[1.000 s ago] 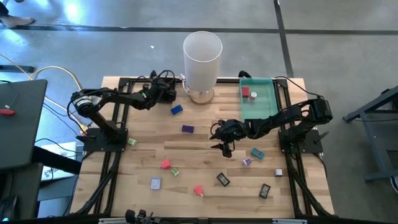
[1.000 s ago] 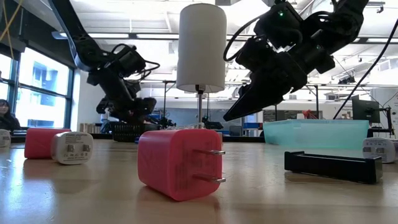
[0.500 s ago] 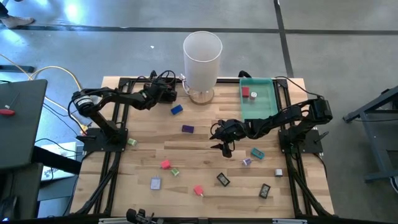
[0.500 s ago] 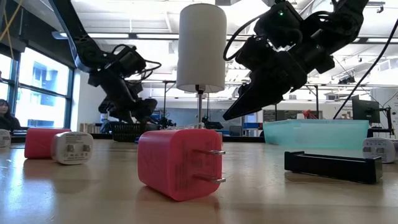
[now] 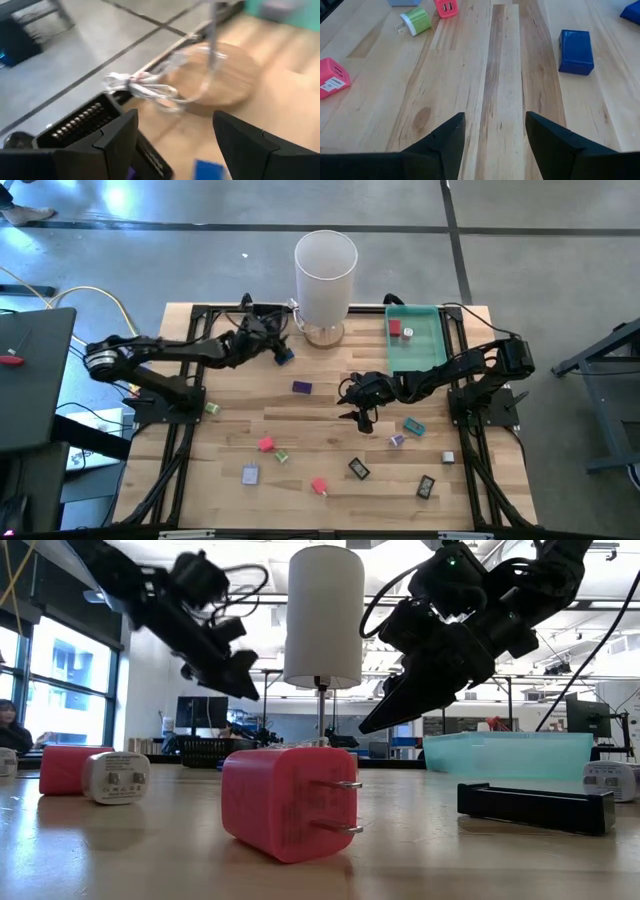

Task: Pick & Place Office items
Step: Put the left green white adapter into the green bin

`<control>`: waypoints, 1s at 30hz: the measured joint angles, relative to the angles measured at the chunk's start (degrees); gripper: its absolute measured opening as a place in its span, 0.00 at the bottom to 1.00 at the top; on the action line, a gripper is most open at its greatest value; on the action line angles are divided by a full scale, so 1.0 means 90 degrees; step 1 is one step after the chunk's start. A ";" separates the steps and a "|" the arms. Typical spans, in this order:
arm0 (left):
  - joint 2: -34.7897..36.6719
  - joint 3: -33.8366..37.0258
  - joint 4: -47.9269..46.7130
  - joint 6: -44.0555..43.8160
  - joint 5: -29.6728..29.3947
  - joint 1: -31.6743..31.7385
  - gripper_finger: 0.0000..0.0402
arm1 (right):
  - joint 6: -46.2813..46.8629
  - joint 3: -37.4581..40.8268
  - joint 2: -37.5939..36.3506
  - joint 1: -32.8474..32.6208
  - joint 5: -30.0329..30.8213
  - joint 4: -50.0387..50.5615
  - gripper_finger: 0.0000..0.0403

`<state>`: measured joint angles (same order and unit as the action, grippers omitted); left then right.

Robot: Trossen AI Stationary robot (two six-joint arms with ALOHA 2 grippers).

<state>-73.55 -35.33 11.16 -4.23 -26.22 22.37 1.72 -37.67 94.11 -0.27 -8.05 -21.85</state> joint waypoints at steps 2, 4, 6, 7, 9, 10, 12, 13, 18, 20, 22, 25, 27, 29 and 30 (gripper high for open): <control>0.0323 -0.0002 -0.0514 0.0172 0.0245 -0.0230 0.62 | 0.0004 0.0000 0.0000 0.0000 0.0000 0.0002 0.49; 0.0628 -0.0002 -0.0992 0.0302 0.0514 -0.0471 0.62 | 0.0007 0.0000 0.0000 0.0000 0.0000 0.0002 0.49; 0.0938 -0.0002 -0.1502 0.0397 0.0769 -0.0722 0.62 | 0.0010 0.0000 0.0000 0.0000 0.0000 0.0001 0.49; 0.1102 -0.0002 -0.1751 0.0457 0.0900 -0.0846 0.62 | 0.0010 0.0000 0.0000 0.0000 0.0000 0.0002 0.49; 0.1378 -0.0018 -0.2369 0.0541 0.1038 -0.1123 0.62 | 0.0012 0.0000 -0.0002 0.0000 0.0000 0.0002 0.49; 0.1513 -0.0053 -0.2744 0.0544 0.1070 -0.1267 0.62 | 0.0012 0.0000 -0.0002 0.0000 -0.0002 0.0003 0.49; 0.1693 -0.0200 -0.3633 0.0547 0.1248 -0.1545 0.62 | 0.0012 0.0000 -0.0002 0.0000 0.0000 0.0003 0.49; 0.1740 -0.0300 -0.4066 0.0538 0.1332 -0.1686 0.62 | 0.0012 0.0000 -0.0002 0.0000 -0.0002 0.0002 0.49; 0.1677 -0.0886 -0.5835 -0.0107 0.1436 -0.2282 0.62 | 0.0007 0.0000 -0.0002 0.0000 0.0000 -0.0024 0.49; 0.1624 -0.1072 -0.6377 -0.0422 0.1557 -0.2410 0.62 | 0.0007 0.0000 -0.0002 0.0000 -0.0001 -0.0032 0.49; 0.1613 -0.1190 -0.6852 -0.0651 0.1828 -0.2428 0.62 | 0.0007 0.0000 -0.0002 0.0000 -0.0001 -0.0030 0.49; 0.1615 -0.1217 -0.7356 -0.0702 0.2161 -0.2416 0.62 | 0.0011 0.0000 -0.0002 0.0000 -0.0002 -0.0032 0.49; 0.1613 -0.1217 -0.7749 -0.0689 0.2217 -0.2416 0.62 | 0.0012 0.0000 -0.0002 0.0000 -0.0002 -0.0030 0.49; 0.1610 -0.1215 -0.8003 -0.0729 0.2359 -0.2428 0.62 | 0.0015 0.0000 -0.0002 0.0000 -0.0002 -0.0029 0.49; 0.1609 -0.1212 -0.8011 -0.0725 0.2425 -0.2437 0.62 | 0.0015 0.0000 -0.0002 -0.0012 0.0000 -0.0029 0.49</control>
<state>-59.06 -46.24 -60.94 -10.75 -4.40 0.44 1.85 -37.67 94.08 -0.38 -8.06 -22.11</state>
